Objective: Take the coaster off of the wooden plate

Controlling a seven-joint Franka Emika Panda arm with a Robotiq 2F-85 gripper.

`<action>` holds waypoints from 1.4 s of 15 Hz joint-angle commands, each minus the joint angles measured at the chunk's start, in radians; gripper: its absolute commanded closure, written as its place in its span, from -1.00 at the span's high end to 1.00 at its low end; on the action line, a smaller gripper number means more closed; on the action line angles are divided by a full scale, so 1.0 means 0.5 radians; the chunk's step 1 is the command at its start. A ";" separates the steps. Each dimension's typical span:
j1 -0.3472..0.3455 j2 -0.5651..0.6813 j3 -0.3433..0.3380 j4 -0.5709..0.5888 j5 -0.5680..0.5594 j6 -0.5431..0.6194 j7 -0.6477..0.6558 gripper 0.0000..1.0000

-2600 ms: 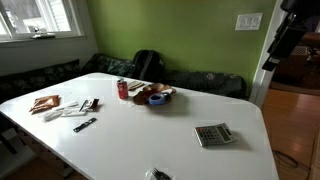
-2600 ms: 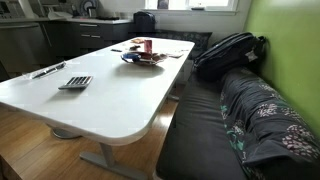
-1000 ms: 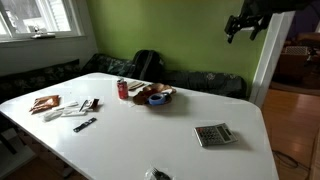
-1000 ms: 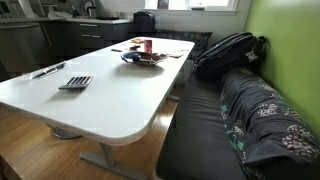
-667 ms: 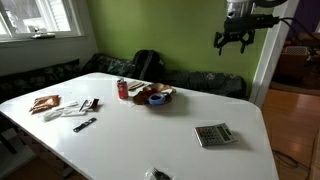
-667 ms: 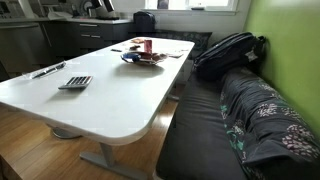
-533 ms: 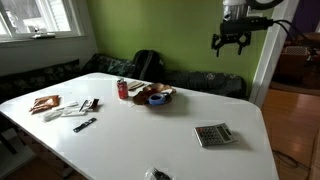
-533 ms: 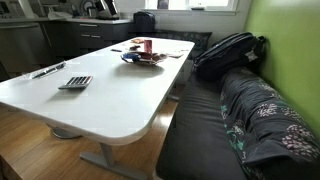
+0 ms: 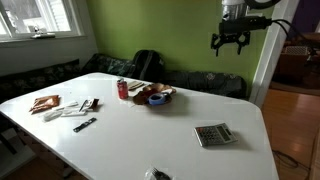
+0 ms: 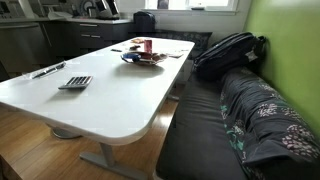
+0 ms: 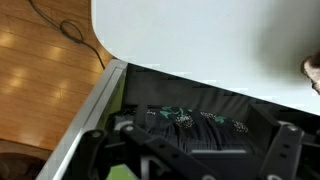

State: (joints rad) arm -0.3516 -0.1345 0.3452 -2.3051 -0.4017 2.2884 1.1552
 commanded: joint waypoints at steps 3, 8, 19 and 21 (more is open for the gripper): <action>0.221 0.011 -0.216 0.005 -0.037 -0.015 0.025 1.00; 0.420 0.583 -0.461 0.260 0.087 0.663 -0.431 1.00; 0.219 1.362 -0.178 0.864 1.193 1.074 -1.714 1.00; 0.286 1.338 -0.242 0.853 1.212 1.073 -1.708 1.00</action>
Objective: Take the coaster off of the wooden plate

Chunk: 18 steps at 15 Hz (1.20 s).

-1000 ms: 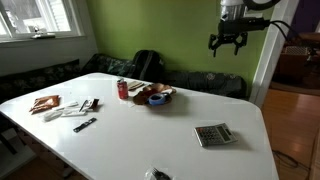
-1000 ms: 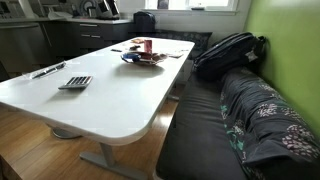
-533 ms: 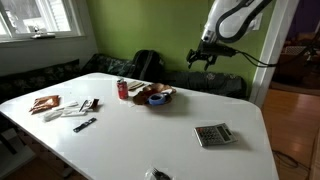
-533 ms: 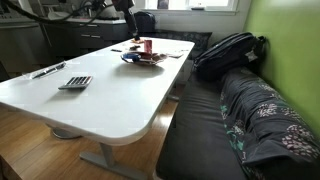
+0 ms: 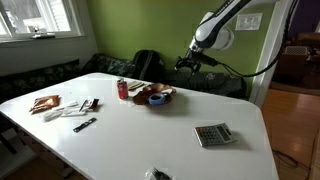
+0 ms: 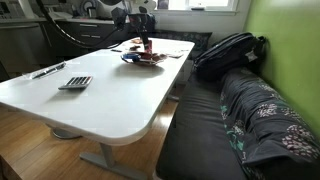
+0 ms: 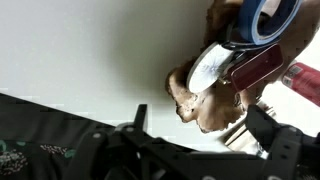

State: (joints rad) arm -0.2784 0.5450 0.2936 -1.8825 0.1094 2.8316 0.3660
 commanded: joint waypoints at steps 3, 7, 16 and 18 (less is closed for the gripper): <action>0.294 0.046 -0.298 0.064 0.257 0.019 0.046 1.00; 0.484 0.378 -0.506 0.315 0.355 0.029 0.241 1.00; 0.546 0.675 -0.470 0.759 0.453 -0.085 0.202 1.00; 0.583 0.611 -0.518 0.675 0.435 -0.040 0.215 1.00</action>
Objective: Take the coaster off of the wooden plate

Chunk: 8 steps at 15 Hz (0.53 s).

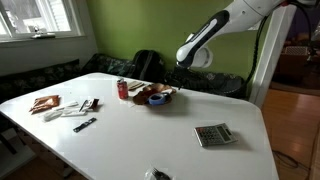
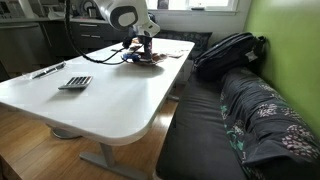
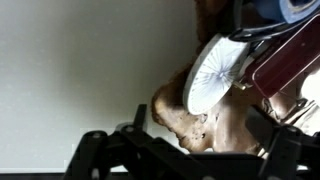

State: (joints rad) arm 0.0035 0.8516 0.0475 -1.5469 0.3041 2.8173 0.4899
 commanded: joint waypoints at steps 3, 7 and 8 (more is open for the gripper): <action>0.014 0.026 0.005 0.054 0.054 0.004 -0.051 1.00; -0.052 0.136 0.103 0.140 0.132 0.071 -0.106 1.00; -0.049 0.152 0.103 0.153 0.145 0.070 -0.100 1.00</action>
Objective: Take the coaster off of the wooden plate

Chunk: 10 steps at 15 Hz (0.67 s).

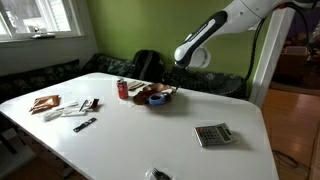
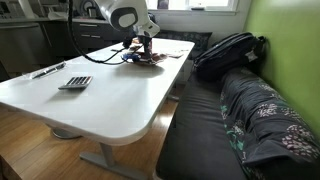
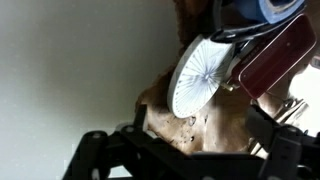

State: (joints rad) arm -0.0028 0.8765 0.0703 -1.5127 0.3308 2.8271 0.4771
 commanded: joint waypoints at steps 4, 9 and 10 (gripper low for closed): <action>-0.060 0.172 0.108 0.145 0.124 0.104 -0.124 1.00; -0.072 0.216 0.130 0.209 0.135 0.107 -0.148 1.00; -0.072 0.203 0.136 0.202 0.133 0.103 -0.155 1.00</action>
State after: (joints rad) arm -0.0256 0.9538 0.1099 -1.4375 0.3661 2.8644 0.4410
